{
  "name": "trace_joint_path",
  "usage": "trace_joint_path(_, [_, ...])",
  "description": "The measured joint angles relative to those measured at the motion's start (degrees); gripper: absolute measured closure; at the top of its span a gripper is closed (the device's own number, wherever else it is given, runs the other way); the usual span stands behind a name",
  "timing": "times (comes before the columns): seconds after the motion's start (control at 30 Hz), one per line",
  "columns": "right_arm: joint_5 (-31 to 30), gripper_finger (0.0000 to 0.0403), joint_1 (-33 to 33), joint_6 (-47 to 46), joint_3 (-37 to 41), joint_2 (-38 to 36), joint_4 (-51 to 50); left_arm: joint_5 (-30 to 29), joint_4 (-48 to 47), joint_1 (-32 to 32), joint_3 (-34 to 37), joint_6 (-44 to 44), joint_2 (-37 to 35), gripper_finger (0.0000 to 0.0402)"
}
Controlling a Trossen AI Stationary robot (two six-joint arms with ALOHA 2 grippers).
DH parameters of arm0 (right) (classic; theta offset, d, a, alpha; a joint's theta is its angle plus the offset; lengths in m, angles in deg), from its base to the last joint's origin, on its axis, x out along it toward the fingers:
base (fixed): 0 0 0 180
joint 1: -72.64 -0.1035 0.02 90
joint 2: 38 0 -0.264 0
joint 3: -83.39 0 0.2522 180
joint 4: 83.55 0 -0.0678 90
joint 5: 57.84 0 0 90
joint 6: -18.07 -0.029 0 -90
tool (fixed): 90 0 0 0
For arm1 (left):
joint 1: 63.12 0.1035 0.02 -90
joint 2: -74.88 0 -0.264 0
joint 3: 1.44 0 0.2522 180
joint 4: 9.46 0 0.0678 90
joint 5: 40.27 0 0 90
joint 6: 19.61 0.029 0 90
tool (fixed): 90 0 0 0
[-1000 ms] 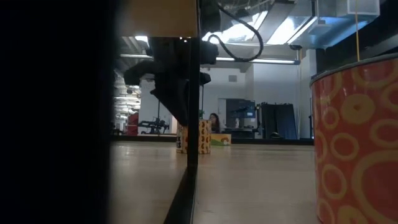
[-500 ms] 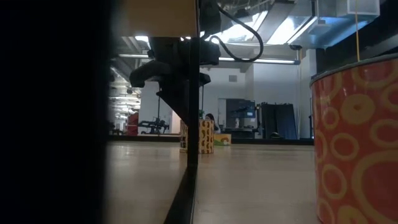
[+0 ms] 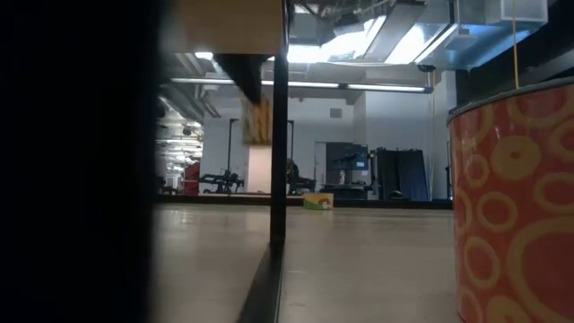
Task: Pick and place cans onto a shelf
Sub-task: Put the yellow can on the shelf
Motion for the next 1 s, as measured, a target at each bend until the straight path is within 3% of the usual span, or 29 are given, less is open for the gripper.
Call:
trace_joint_path(0.2, [0.0, 0.0345, 0.0, 0.0, 0.0, 0.0, 0.0, -6.6, -16.3, -1.3, -7.2, -7.9, -2.3, 0.04])
trace_joint_path(0.33, [0.0, 0.0345, 0.0, 0.0, 0.0, 0.0, 0.0, -6.9, -25.2, -2.9, -12.1, -13.5, -2.4, 0.0401])
trace_joint_path(0.6, [0.0, 0.0345, 0.0, 0.0, 0.0, 0.0, 0.0, -5.3, -31.0, -9.6, -19.9, -22.0, -4.0, 0.0401])
trace_joint_path(0.83, [0.0, 0.0345, 0.0, 0.0, 0.0, 0.0, 0.0, -7.4, -32.9, -14.1, -19.0, -30.5, -13.5, 0.0401])
trace_joint_path(1.0, [0.0, 0.0345, 0.0, 0.2, 0.0, 0.0, -0.1, -10.1, -29.9, -15.9, -14.0, -33.0, -22.0, 0.0401])
